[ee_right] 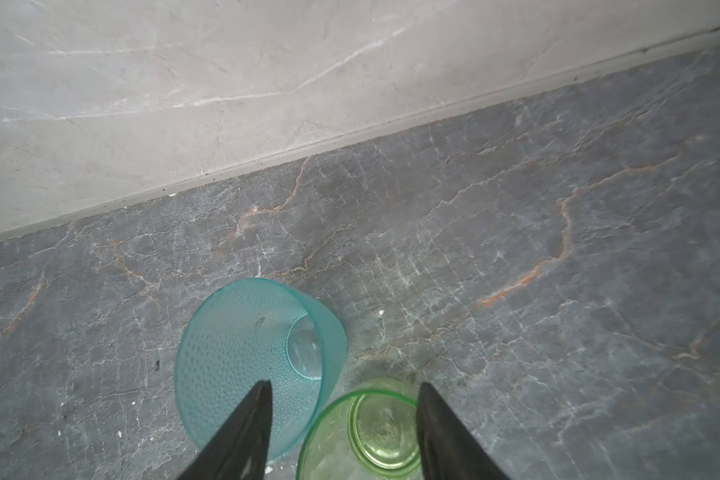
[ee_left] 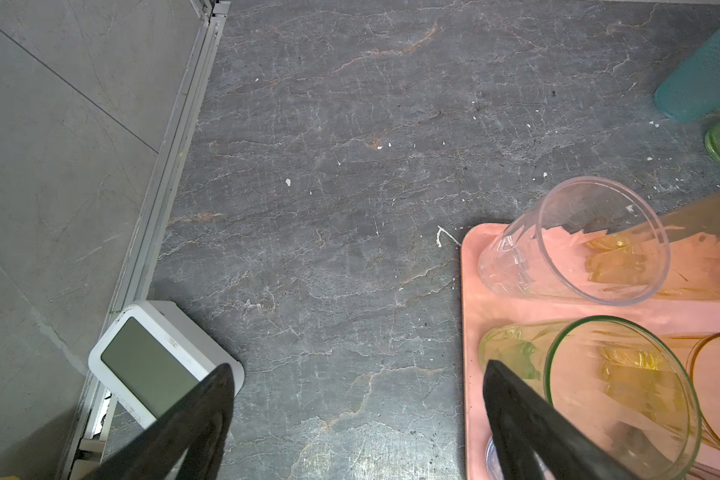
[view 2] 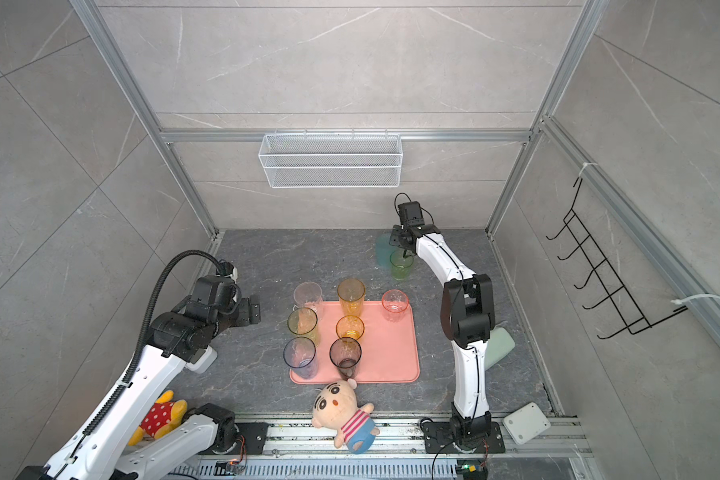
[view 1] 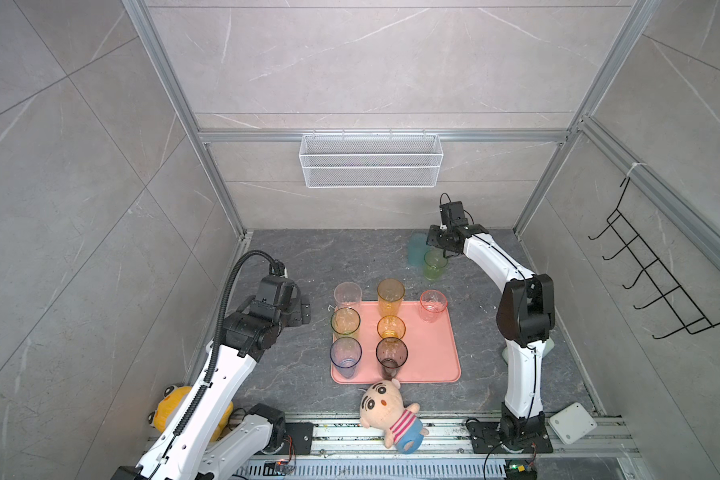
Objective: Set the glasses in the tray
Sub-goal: 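Raise the right gripper and move it over the teal glass, then lower the right gripper onto the teal glass rim and close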
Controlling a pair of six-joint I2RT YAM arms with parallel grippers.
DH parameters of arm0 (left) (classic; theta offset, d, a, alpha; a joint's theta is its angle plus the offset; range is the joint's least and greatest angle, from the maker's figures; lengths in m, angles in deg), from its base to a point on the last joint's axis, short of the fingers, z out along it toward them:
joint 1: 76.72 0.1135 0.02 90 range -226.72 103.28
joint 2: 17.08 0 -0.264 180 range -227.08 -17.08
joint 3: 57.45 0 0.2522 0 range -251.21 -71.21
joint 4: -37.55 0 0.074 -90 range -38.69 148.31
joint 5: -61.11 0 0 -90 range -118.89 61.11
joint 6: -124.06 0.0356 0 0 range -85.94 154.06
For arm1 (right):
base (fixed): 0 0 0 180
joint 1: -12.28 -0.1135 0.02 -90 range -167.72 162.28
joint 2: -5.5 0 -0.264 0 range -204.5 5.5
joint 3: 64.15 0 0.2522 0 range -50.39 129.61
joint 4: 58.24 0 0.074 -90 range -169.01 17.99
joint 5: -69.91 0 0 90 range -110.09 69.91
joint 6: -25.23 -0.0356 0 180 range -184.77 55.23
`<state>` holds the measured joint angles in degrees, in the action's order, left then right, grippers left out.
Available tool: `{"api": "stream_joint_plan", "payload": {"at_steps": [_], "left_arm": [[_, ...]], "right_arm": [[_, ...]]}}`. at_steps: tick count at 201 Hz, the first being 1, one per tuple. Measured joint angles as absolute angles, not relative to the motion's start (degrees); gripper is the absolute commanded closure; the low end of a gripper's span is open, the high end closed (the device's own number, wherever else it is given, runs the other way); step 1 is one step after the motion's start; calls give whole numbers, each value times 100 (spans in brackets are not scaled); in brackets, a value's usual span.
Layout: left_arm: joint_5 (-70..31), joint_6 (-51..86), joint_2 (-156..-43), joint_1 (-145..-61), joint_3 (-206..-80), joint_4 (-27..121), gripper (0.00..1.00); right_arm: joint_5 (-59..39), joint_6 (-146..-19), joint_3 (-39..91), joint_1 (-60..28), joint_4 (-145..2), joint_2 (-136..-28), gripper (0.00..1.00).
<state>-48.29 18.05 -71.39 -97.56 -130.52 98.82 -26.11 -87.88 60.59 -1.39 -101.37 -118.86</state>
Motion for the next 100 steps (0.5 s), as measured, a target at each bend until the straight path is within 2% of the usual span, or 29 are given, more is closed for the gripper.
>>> {"api": "stream_joint_plan", "payload": {"at_steps": [100], "left_arm": [[-4829, 1805, -7139, -9756, -13052, 9882, 6]], "right_arm": [[-2296, -8876, 7315, -139, -10850, -12863, 63]]}}
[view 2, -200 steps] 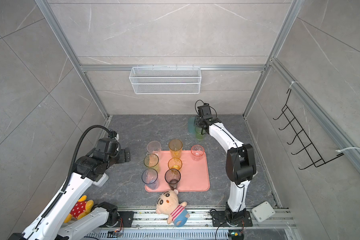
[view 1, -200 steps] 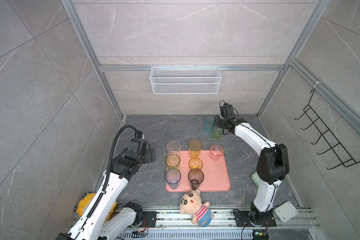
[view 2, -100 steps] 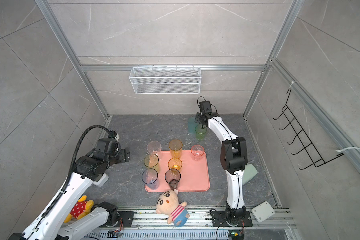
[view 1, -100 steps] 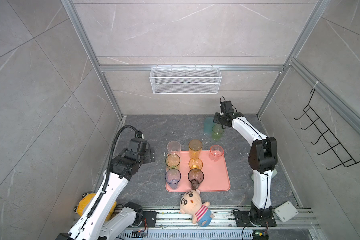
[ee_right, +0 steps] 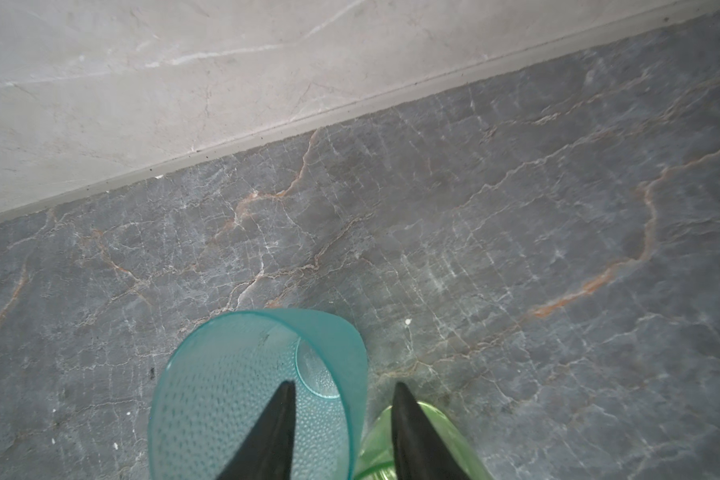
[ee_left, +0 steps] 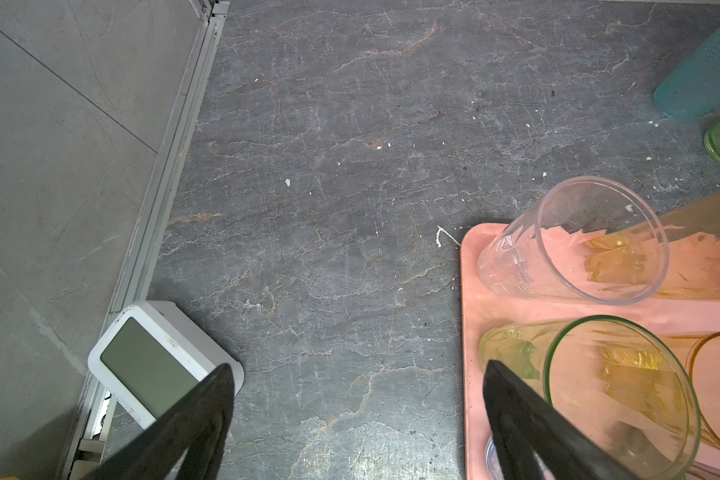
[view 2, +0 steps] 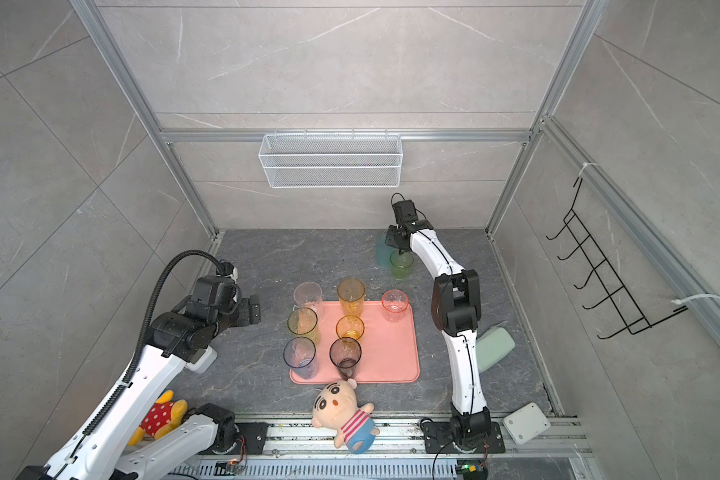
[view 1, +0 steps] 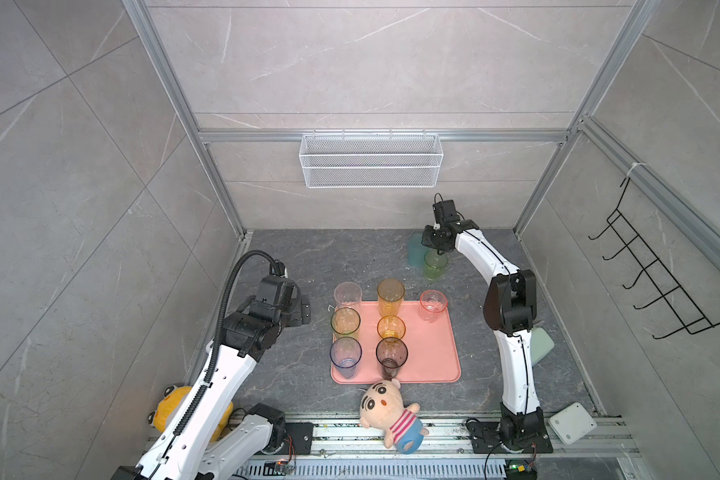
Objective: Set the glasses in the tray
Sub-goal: 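Lower the right gripper onto the teal glass rim and close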
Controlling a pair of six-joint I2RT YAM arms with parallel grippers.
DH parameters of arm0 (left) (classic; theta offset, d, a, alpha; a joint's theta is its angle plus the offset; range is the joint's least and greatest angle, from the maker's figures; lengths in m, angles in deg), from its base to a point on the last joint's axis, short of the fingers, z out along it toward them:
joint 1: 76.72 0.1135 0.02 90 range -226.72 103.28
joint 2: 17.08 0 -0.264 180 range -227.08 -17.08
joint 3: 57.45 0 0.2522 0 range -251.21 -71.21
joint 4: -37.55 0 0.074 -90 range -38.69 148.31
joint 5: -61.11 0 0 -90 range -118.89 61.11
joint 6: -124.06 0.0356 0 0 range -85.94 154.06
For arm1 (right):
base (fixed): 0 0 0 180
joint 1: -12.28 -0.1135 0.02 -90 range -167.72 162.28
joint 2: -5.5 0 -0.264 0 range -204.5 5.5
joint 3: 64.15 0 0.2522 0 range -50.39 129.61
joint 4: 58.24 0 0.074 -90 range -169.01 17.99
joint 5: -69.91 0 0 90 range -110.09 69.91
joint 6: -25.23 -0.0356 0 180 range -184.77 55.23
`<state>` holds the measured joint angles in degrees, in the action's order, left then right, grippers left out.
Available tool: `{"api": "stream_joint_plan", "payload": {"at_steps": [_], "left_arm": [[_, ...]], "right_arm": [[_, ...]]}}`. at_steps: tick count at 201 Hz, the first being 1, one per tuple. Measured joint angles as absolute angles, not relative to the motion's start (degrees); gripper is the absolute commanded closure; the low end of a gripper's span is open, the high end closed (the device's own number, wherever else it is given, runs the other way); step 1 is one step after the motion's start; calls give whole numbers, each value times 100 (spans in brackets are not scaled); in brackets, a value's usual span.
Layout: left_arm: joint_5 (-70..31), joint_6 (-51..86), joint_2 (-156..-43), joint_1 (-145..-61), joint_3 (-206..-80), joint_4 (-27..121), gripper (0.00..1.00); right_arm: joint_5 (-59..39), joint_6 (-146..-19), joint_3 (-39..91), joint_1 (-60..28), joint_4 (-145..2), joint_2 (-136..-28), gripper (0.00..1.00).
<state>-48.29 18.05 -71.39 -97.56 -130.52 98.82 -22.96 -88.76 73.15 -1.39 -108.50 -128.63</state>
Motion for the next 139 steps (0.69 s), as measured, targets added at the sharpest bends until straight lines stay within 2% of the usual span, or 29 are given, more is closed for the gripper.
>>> {"api": "stream_joint_plan", "payload": {"at_steps": [93, 139], "left_arm": [[-4824, 1805, -7139, -9756, -13052, 9882, 6], [-4822, 1805, -7139, -9756, -13052, 9882, 6]], "right_arm": [[-2218, -8874, 7731, -139, -11164, -13204, 77], [-2220, -8799, 8065, -139, -11411, -13350, 89]]}}
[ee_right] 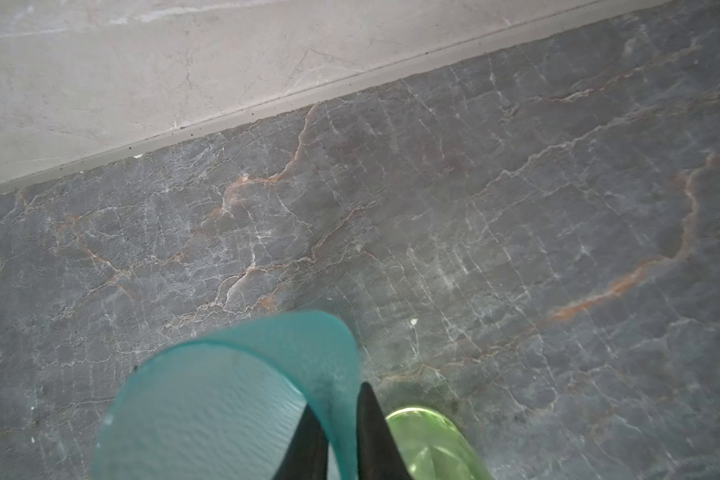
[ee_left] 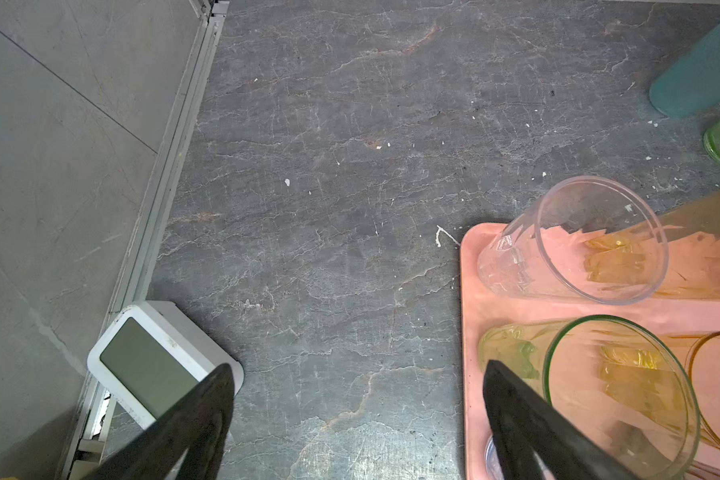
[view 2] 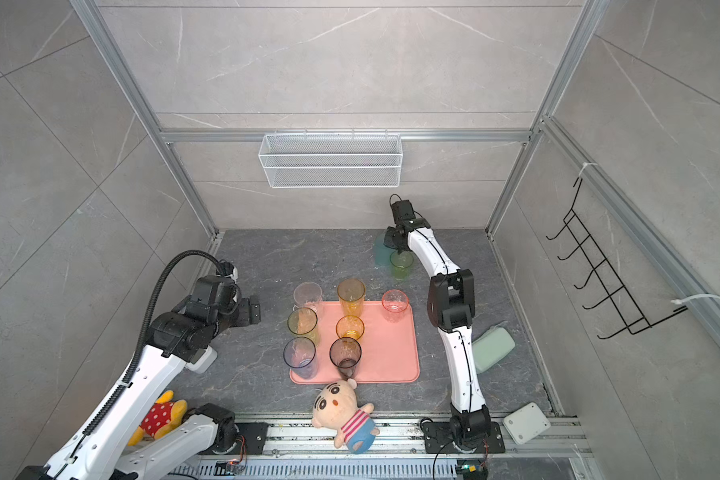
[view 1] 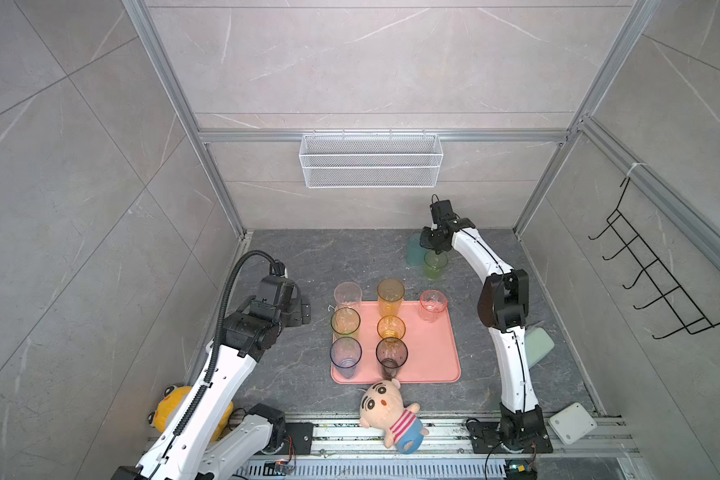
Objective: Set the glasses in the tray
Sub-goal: 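Lower the right gripper onto the teal glass rim and close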
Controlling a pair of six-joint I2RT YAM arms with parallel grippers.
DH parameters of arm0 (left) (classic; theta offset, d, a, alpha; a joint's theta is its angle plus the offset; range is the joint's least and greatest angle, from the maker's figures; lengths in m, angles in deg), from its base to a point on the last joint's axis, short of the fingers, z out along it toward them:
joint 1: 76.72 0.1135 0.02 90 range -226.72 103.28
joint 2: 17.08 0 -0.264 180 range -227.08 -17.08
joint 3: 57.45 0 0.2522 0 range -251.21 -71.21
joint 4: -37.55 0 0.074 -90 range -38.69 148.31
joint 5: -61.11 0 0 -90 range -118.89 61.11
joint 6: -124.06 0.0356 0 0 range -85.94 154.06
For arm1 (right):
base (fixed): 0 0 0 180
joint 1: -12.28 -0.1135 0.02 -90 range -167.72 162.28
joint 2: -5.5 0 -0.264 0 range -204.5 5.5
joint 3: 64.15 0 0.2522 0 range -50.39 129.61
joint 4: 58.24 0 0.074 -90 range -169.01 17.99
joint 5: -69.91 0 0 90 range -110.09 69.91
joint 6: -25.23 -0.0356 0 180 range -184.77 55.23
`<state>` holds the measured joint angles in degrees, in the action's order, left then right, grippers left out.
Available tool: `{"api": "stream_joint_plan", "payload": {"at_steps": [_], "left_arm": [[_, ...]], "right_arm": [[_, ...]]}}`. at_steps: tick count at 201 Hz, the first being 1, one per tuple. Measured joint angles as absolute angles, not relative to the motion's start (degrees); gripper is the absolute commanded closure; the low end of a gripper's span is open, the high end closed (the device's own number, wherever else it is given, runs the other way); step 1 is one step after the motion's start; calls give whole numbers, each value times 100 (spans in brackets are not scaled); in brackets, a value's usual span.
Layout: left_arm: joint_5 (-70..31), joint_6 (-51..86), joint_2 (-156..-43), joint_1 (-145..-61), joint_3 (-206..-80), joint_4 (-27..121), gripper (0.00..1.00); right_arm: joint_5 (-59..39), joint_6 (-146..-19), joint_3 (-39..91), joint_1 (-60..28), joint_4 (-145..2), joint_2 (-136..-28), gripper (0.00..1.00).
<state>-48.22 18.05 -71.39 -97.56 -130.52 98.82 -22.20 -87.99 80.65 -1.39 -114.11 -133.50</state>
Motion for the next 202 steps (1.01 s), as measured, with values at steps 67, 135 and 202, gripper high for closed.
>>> {"api": "stream_joint_plan", "payload": {"at_steps": [67, 135, 202], "left_arm": [[-4818, 1805, -7139, -9756, -13052, 9884, 6], [-4809, 1805, -7134, -9756, -13052, 9882, 6], [-4792, 1805, -7106, -9756, -13052, 9882, 6]], "right_arm": [[-2113, -8764, 8316, -131, -11604, -13385, 100], [-1960, -8762, 8343, -131, -11733, -13343, 100], [-1918, -8740, 7545, -172, -11650, -12399, 100]]}}
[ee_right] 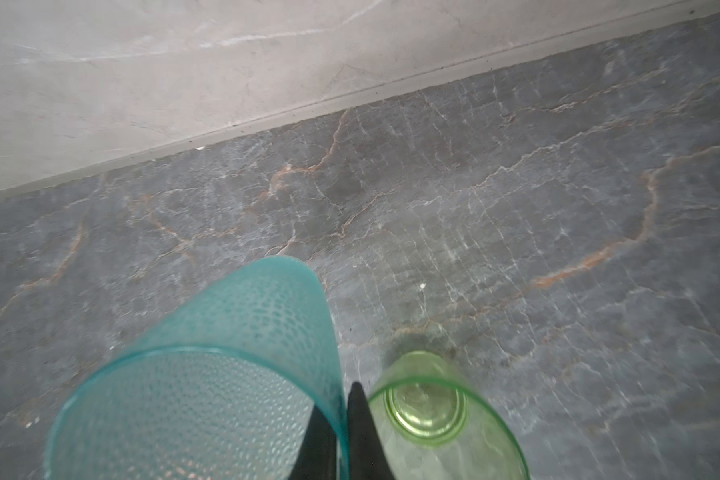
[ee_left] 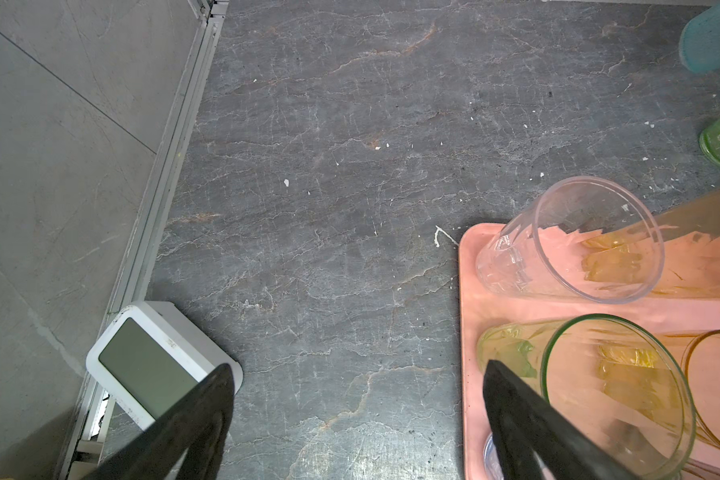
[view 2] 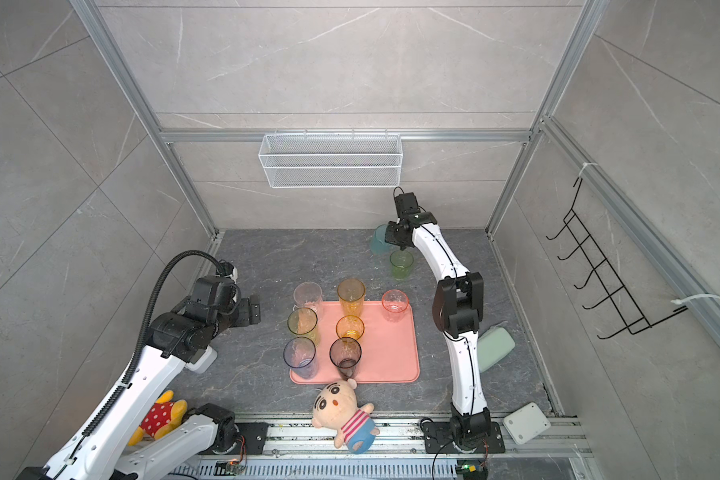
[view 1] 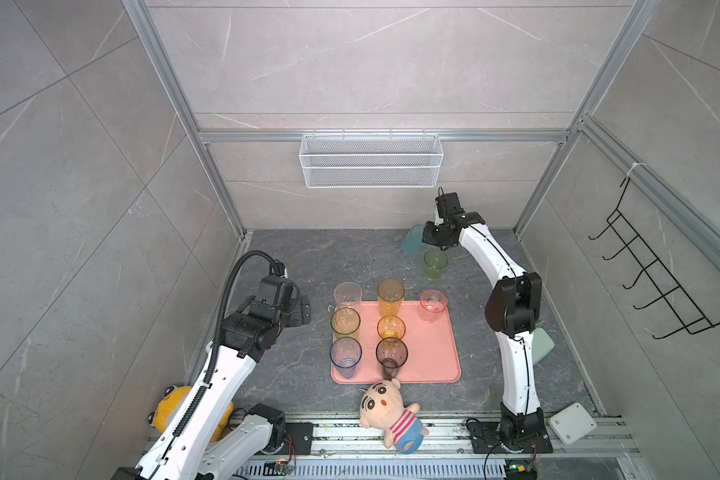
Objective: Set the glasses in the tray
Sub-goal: 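Lower the right gripper onto the teal glass rim and close, then lift the teal glass and carry it toward the tray's near corner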
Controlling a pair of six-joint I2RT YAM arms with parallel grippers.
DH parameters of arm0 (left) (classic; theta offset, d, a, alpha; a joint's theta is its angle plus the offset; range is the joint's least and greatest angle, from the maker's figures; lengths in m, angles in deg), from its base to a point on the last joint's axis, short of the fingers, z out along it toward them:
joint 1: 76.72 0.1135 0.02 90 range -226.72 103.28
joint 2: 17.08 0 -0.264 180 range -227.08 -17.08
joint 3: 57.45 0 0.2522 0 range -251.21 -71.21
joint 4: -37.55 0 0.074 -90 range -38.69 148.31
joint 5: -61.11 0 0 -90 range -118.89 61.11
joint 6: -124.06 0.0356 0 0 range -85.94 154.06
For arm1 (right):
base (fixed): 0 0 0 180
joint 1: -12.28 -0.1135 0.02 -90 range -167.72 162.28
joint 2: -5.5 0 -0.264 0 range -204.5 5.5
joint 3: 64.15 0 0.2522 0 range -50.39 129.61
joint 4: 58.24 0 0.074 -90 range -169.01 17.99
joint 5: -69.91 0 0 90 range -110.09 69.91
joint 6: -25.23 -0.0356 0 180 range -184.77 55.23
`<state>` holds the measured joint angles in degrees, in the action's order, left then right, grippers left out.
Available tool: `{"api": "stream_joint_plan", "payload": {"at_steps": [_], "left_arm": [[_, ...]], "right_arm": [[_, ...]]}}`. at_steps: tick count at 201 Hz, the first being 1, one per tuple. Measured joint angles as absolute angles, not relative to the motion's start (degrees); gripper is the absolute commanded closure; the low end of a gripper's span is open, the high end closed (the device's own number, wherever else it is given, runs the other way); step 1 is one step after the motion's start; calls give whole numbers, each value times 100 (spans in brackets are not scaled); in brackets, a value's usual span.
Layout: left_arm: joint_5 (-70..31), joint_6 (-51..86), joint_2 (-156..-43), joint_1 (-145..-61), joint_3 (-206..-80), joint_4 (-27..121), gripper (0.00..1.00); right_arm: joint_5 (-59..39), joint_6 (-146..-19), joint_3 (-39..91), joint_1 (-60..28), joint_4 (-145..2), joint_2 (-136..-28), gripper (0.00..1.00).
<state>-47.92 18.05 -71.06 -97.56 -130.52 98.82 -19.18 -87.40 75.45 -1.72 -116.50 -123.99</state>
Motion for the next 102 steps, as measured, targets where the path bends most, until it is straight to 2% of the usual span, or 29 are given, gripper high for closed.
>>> {"api": "stream_joint_plan", "payload": {"at_steps": [102], "left_arm": [[-4785, 1805, -7047, -9756, -13052, 9882, 6]], "right_arm": [[-1813, -8721, 5250, -227, -11225, -10128, 100]]}}
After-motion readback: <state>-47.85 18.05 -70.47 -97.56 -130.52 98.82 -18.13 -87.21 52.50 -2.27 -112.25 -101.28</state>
